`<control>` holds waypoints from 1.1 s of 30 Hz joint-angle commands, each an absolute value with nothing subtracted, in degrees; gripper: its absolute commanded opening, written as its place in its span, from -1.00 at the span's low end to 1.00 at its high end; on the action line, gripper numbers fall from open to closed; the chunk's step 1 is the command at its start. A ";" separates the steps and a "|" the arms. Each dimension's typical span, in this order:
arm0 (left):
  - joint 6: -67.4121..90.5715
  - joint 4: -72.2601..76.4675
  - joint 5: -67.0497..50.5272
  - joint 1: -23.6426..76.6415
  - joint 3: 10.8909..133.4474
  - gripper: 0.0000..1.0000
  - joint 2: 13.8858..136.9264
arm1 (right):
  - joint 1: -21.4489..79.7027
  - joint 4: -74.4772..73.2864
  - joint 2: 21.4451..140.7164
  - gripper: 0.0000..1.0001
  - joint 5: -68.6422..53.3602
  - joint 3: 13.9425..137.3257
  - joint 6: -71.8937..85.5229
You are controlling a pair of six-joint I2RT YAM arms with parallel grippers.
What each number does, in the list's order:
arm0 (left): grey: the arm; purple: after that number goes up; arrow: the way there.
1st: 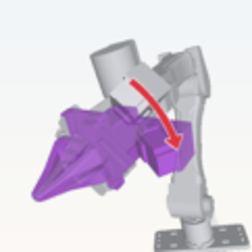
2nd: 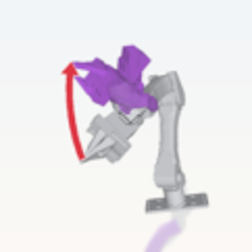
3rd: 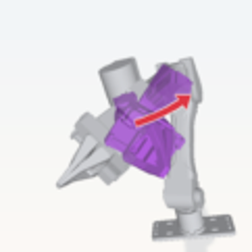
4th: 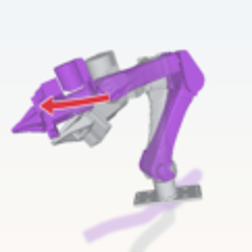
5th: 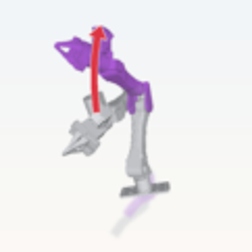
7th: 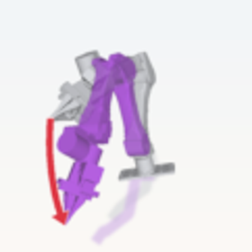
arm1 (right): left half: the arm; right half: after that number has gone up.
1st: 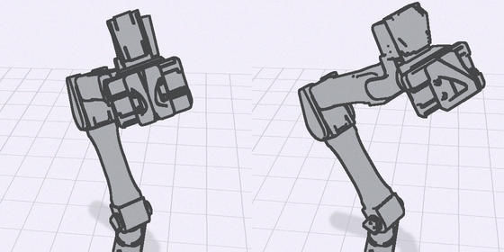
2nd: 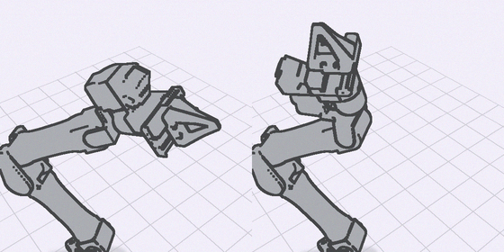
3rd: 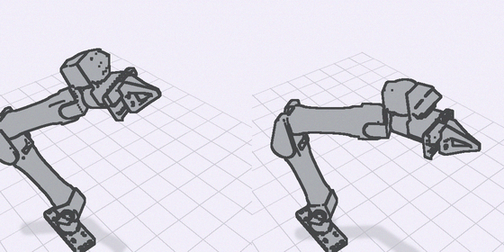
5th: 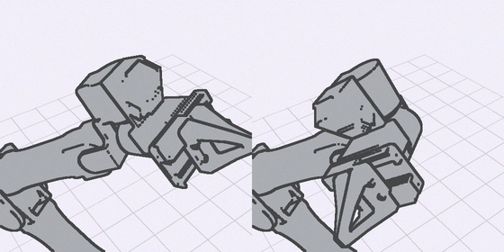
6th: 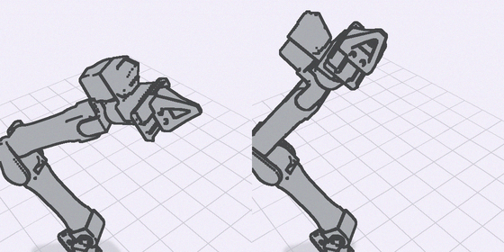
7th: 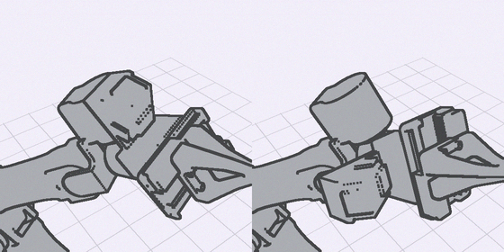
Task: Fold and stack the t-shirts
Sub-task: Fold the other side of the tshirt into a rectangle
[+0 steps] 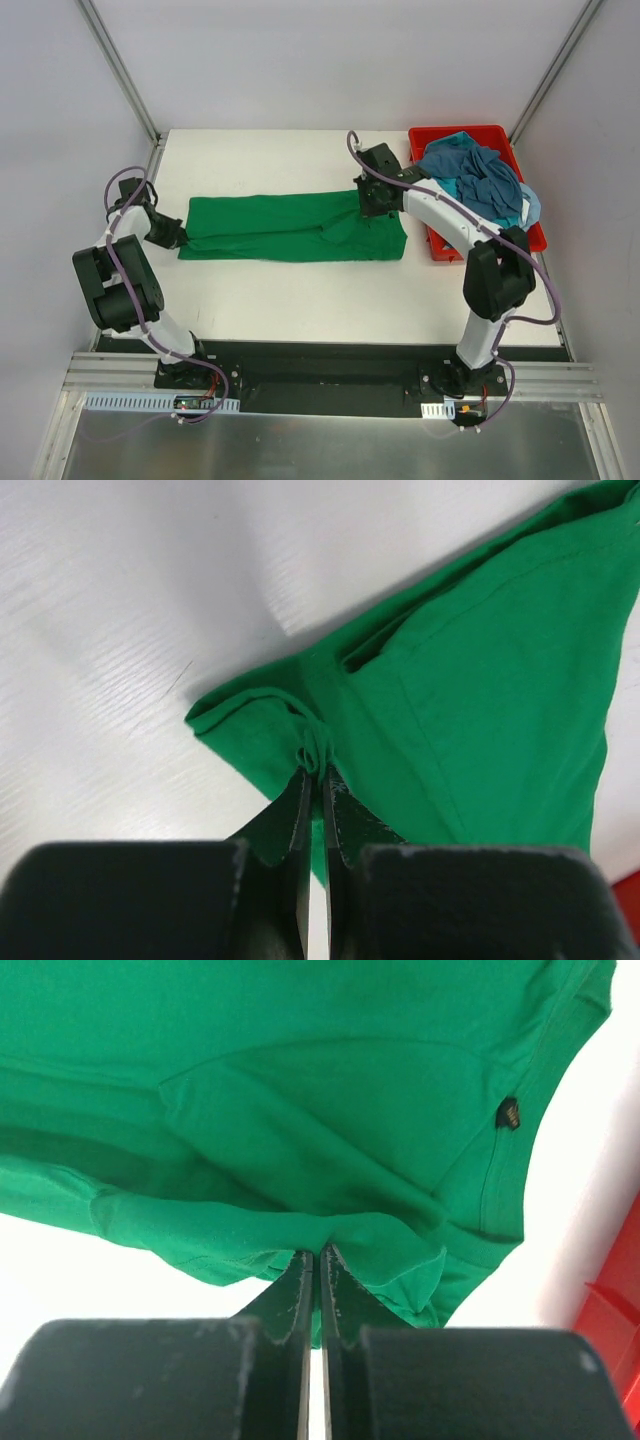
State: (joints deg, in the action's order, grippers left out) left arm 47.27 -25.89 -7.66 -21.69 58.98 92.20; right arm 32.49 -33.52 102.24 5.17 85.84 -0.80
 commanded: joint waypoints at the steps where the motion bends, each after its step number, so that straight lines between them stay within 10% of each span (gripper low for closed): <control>1: 47.55 -26.19 -9.14 -21.18 63.71 -1.00 95.09 | 30.68 -34.98 105.28 -0.99 4.48 91.57 -3.60; 8: 47.72 -28.82 -8.71 -20.92 68.46 -1.00 101.68 | 29.01 -35.51 111.26 -0.94 2.90 97.11 -5.36; 11: 48.07 -31.01 -4.76 -21.00 71.70 -0.65 103.53 | 28.39 -34.72 114.77 -0.87 3.25 101.06 -6.76; 16: 47.99 -37.00 -1.23 -21.01 81.37 0.98 104.33 | 27.69 -34.45 123.47 -0.73 8.33 113.61 -13.70; 18: 47.99 -37.88 -2.37 -20.83 83.31 0.98 102.84 | 27.69 -38.65 126.20 -0.49 10.97 120.12 -14.24; 22: 46.67 -37.79 -2.99 -18.73 82.10 0.98 97.92 | 27.60 -41.76 122.81 0.78 12.13 120.52 -9.68; 33: 39.11 -37.62 -7.64 -7.74 84.20 0.98 105.98 | 28.65 -23.82 109.85 0.93 -16.70 91.40 4.48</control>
